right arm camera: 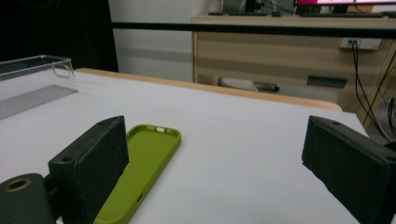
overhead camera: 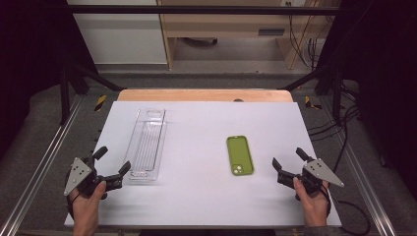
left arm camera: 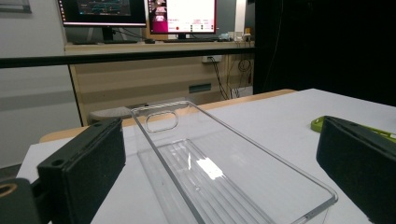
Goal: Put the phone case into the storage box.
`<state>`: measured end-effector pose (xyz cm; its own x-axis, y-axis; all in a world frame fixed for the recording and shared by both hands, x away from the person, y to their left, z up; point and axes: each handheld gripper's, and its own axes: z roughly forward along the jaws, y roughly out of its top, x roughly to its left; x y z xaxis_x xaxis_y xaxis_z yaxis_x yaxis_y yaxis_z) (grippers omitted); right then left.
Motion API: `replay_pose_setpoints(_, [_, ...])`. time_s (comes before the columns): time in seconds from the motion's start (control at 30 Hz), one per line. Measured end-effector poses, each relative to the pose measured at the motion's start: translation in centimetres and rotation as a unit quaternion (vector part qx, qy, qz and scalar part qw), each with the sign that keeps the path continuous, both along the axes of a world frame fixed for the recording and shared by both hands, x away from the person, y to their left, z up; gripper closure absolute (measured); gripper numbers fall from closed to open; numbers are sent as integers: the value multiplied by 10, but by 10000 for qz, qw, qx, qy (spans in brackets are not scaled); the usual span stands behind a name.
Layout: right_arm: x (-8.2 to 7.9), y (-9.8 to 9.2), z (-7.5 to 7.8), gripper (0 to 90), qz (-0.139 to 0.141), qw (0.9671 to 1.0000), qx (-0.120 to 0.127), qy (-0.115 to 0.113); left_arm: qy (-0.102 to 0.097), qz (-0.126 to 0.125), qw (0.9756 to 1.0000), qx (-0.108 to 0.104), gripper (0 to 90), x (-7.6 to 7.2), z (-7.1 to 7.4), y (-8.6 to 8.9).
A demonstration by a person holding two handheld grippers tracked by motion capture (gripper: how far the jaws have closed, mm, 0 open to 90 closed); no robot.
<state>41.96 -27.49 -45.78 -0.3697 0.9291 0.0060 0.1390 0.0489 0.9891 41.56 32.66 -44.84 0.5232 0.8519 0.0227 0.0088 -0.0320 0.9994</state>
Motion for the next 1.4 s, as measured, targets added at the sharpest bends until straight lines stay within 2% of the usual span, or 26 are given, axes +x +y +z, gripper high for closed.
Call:
replay_pose_setpoints(0.17, [-1, 2, 2, 61, -4, 9998, -47, 203, 12, -7, 10000, 9, 10, -1, 0, -1])
replay_pose_setpoints(0.2, [-2, 3, 3, 54, -1, 9994, -142, 300, 18, -10, 10000, 14, 10, -2, -1, -1])
replay_pose_setpoints(0.4, [-4, 6, 6, 40, -11, 9988, -239, 431, 36, -20, 10000, 61, 10, -6, -1, -2])
replay_pose_setpoints(0.43, [-5, 10, 7, 38, -4, 9979, -398, 519, 33, -22, 10000, 68, 10, -7, -1, -3])
replay_pose_setpoints(0.6, [-9, 18, 10, 39, 111, 9962, -617, 598, 48, -51, 9999, 82, 10, -8, -2, -4])
replay_pose_setpoints(0.63, [-11, 22, 11, 38, 178, 9948, -783, 629, 50, -64, 9999, 95, 10, -8, -2, -5])
replay_pose_setpoints(0.83, [-16, 26, 15, 44, 247, 9937, -856, 680, 42, -110, 9998, 145, 10, -9, -2, -7])
replay_pose_setpoints(1.13, [-12, 24, 25, 49, 215, 9924, -980, 718, 42, -88, 9999, 138, 10, -9, -2, -7])
replay_pose_setpoints(1.33, [-4, 27, 35, 97, 260, 9909, -1091, 741, 31, -80, 9998, 157, 10, -10, -2, -7])
replay_pose_setpoints(1.4, [0, 30, 40, 151, 282, 9901, -1148, 759, 34, -73, 9999, 147, 10, -10, -2, -7])
